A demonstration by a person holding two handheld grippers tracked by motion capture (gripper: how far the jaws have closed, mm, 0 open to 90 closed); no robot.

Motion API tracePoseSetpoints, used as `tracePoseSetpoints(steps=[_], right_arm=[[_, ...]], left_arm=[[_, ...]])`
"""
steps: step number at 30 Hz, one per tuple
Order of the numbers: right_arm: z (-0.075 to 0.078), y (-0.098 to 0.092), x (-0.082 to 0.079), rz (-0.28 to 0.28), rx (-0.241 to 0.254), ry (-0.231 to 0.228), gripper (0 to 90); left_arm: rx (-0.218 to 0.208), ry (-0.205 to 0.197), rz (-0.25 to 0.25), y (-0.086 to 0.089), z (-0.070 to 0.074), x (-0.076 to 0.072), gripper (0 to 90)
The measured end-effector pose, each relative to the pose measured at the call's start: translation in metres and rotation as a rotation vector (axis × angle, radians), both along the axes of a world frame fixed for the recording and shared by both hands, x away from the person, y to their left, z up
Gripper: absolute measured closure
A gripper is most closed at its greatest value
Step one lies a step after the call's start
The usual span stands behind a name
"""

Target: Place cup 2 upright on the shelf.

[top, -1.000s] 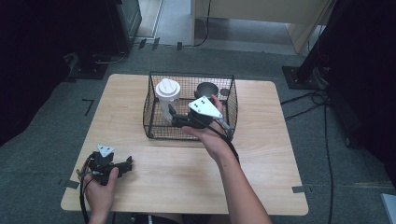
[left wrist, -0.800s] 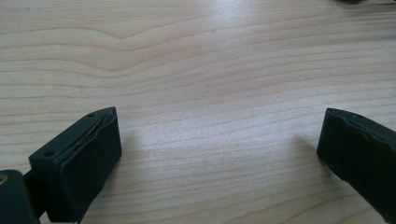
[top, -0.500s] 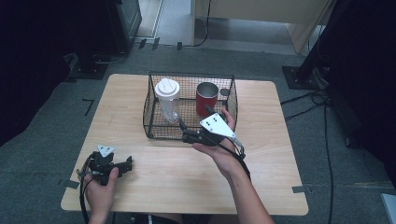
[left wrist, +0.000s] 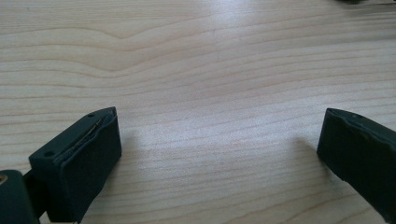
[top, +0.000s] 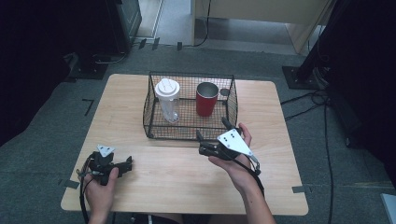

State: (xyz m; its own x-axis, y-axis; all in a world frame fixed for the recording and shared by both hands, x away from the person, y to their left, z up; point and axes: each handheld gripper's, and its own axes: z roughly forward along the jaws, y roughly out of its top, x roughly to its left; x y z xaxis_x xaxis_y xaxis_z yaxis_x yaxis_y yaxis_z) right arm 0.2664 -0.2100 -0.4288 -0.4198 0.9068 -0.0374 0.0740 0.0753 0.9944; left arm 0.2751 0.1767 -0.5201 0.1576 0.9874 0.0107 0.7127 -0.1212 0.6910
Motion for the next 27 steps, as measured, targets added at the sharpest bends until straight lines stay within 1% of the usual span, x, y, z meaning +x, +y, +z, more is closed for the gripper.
tracePoseSetpoints(steps=[2,4,6,10,14,20,27], right_arm=[[-0.005,-0.008,-0.004,-0.015,0.005,0.005,5.8],[-0.011,-0.016,-0.008,-0.031,-0.007,0.004,5.8],[-0.019,-0.026,-0.011,-0.053,-0.013,0.014,5.8],[-0.035,-0.047,-0.019,-0.102,0.012,0.042,5.9],[-0.049,-0.069,-0.028,-0.146,0.012,0.07,6.0],[-0.063,-0.098,-0.041,-0.203,-0.002,0.095,6.0],[-0.081,-0.13,-0.054,-0.271,-0.008,0.138,6.0]], left_arm=[[0.0,0.0,0.0,0.0,0.0,0.0,0.4],[-0.002,-0.001,-0.001,0.0,0.0,0.0,0.5],[-0.002,-0.001,-0.001,0.0,0.0,0.0,0.5],[-0.001,-0.001,-0.002,0.0,0.0,-0.001,0.4],[-0.001,-0.001,-0.003,0.0,0.0,-0.001,0.4],[-0.001,-0.001,-0.003,0.0,0.0,-0.001,0.5],[-0.001,-0.001,-0.003,0.0,0.0,-0.001,0.4]])
